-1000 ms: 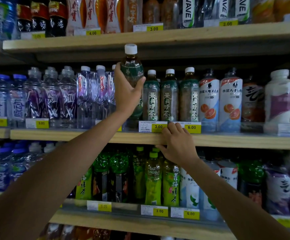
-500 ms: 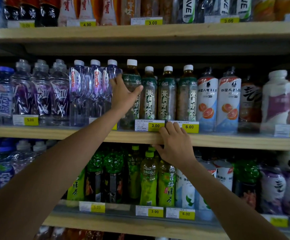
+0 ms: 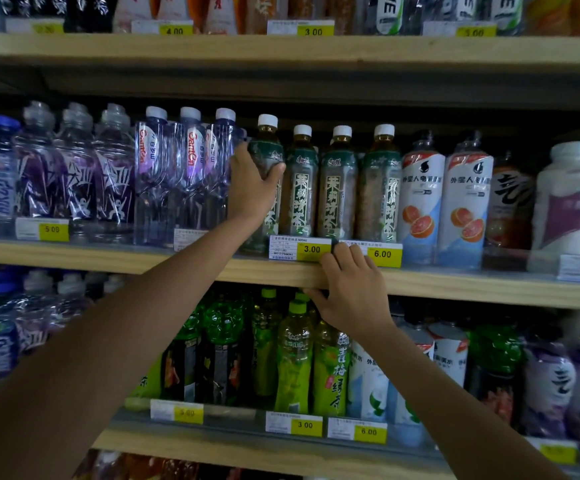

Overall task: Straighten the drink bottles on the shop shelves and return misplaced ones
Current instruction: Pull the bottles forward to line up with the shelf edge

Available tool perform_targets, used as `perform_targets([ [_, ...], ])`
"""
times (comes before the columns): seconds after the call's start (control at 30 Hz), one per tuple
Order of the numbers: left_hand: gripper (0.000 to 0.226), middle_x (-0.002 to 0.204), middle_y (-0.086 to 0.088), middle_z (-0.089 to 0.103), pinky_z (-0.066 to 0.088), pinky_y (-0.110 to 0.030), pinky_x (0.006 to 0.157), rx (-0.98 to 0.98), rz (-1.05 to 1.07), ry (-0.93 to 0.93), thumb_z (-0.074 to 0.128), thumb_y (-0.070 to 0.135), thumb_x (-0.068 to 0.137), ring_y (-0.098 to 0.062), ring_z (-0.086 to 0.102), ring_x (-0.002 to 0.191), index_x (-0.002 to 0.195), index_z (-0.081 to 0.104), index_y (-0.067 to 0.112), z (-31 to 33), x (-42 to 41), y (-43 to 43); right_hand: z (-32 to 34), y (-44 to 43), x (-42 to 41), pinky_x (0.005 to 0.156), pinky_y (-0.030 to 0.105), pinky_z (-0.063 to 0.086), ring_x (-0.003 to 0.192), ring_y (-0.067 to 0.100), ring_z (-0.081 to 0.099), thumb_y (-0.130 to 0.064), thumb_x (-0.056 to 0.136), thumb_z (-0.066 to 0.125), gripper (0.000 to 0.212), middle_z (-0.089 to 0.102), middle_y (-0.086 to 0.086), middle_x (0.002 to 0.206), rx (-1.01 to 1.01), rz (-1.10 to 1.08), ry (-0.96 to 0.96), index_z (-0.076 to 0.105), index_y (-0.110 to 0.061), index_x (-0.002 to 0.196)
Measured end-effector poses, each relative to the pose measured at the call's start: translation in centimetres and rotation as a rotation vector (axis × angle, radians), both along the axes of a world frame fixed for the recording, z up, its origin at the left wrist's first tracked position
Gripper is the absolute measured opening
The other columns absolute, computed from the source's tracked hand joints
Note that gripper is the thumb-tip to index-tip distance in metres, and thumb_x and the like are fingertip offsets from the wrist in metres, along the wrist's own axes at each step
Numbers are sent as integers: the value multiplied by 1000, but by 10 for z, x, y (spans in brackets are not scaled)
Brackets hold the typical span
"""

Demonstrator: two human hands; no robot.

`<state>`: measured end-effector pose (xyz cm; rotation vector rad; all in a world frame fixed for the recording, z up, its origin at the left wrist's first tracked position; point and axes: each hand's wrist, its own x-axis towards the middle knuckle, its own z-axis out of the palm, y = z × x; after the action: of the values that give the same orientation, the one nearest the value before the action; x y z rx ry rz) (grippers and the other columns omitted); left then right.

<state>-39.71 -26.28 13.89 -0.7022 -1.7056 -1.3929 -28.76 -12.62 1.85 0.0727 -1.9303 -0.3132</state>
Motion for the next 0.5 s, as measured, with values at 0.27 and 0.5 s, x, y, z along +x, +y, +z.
perform_targets([
  [0.27, 70, 148, -9, 32, 41, -49, 92, -75, 262, -55, 54, 42, 92, -29, 42, 129, 146, 22, 10, 2, 5, 6, 0, -1, 1, 65, 35, 48, 81, 30, 58, -41, 58, 83, 48, 59, 11, 89, -3, -6, -8, 60, -8, 84],
  [0.5, 67, 135, -3, 47, 38, -38, 87, 48, 132, -92, 64, 42, 85, -24, 51, 119, 136, 32, 12, 1, 5, 1, -1, -4, 3, 67, 36, 49, 83, 31, 59, -40, 59, 84, 48, 60, 12, 91, -21, -12, -24, 60, -7, 84],
])
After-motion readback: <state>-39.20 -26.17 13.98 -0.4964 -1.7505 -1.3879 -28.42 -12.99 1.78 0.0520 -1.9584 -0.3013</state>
